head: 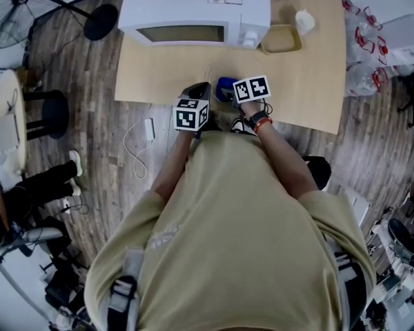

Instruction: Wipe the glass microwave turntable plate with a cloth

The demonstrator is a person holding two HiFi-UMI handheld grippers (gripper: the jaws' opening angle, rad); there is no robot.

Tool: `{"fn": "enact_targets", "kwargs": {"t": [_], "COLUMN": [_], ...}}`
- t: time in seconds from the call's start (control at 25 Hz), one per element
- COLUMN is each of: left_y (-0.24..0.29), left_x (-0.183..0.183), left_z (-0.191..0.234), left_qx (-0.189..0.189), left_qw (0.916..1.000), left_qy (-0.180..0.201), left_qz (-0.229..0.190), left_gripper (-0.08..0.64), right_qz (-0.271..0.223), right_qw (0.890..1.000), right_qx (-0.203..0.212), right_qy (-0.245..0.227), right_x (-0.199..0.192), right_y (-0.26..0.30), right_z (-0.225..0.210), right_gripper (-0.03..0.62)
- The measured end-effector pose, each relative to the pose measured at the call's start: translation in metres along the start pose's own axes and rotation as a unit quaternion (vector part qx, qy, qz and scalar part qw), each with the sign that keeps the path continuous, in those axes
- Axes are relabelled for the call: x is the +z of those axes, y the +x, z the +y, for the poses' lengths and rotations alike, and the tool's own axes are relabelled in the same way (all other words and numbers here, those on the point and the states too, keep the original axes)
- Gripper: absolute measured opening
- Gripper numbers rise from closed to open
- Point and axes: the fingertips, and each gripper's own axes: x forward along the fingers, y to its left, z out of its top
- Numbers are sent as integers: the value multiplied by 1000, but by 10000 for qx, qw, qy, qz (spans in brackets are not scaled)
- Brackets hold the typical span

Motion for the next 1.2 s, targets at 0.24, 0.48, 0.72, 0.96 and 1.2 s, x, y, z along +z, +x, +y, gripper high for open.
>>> {"fn": "enact_targets", "kwargs": {"t": [0.24, 0.48, 0.72, 0.96, 1.2], "left_y": [7, 14, 19, 24, 27], "left_x": [2, 5, 7, 8, 6], "left_z": [-9, -20, -28, -39, -47], "left_qx": [-129, -277, -385, -511, -617], "left_qw": [9999, 9994, 9989, 9981, 9971], "left_qy": [80, 185, 250, 330, 414], "left_qz": [31, 61, 79, 109, 168], "left_gripper": [17, 17, 17, 17, 17], "right_qz": [-119, -195, -297, -419, -609], "right_qw": [9998, 9993, 9985, 9972, 9942], "right_qx": [-72, -145, -223, -287, -291], "right_qy": [136, 271, 390, 558, 842], "right_x": [-2, -6, -8, -12, -13], "right_y": [-10, -20, -29, -39, -51], "right_z": [-10, -20, -28, -39, -51], "right_gripper": [127, 127, 127, 127, 127]}}
